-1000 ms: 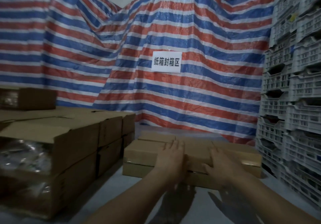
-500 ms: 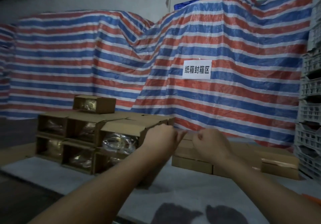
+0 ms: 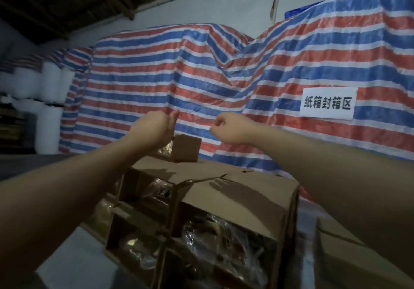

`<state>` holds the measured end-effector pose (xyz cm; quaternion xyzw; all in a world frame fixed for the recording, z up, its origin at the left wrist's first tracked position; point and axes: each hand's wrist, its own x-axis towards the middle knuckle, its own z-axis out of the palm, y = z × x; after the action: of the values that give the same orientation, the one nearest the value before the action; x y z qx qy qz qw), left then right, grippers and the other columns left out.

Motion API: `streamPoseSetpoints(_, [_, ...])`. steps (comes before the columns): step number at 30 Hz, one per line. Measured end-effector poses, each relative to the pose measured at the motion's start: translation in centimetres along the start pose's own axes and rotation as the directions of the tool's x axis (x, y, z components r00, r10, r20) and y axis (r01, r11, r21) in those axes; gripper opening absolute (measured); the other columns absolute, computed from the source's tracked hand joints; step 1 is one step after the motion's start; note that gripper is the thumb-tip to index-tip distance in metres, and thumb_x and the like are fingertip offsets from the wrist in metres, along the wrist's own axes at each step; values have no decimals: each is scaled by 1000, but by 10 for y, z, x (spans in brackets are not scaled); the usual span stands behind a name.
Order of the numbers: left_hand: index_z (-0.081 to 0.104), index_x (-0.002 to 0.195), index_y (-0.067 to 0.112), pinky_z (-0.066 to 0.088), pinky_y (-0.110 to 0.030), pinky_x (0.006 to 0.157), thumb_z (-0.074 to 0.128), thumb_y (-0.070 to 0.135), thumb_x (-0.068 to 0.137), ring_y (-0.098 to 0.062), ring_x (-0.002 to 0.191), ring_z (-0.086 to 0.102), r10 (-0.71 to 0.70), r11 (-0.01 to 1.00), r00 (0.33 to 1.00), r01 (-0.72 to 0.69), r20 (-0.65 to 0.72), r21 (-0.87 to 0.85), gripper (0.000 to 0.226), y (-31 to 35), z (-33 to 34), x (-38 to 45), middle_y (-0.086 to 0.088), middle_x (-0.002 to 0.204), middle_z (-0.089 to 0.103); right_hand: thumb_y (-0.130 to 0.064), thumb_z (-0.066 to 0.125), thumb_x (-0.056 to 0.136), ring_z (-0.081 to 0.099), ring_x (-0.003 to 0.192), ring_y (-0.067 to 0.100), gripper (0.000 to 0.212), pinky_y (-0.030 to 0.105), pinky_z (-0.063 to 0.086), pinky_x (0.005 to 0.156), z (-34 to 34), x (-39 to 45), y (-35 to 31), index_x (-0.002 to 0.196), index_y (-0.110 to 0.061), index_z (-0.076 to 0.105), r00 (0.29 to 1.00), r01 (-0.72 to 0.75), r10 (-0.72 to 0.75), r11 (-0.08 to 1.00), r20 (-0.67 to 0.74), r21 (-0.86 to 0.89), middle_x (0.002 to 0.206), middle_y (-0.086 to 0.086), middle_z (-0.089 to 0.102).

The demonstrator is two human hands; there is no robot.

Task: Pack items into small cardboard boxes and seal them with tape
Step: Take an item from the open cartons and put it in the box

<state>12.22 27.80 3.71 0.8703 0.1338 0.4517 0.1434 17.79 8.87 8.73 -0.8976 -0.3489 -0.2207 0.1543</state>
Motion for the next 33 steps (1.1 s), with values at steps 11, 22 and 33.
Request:
streamPoseSetpoints(11, [46,127,-1,52,-42,87,45,23,103,-32,102,61,-384,557,716,683,582,-473,34,-40,79,94,-21,116,59,-46,49,101,19,153,26,68,41,20,120,69,110,44,160,-33,16,954,102,-69,990,293,-102,168,-2,15])
streamPoseSetpoints(22, [56,123,4,51,-27,60,45,32,102,-19,79,64,-214,524,873,482,439,-702,37,17,77,106,-11,103,67,-53,61,94,49,107,21,76,29,39,82,74,109,29,152,-17,29,999,38,-41,947,3,318,148,9,45])
streamPoseSetpoints(33, [60,105,13,52,-29,62,46,53,90,-18,81,67,-216,430,893,450,394,-783,45,143,-18,79,-6,89,67,-38,58,96,63,112,32,61,45,54,93,-37,40,-9,149,-17,37,928,-226,372,566,-1,793,131,14,60])
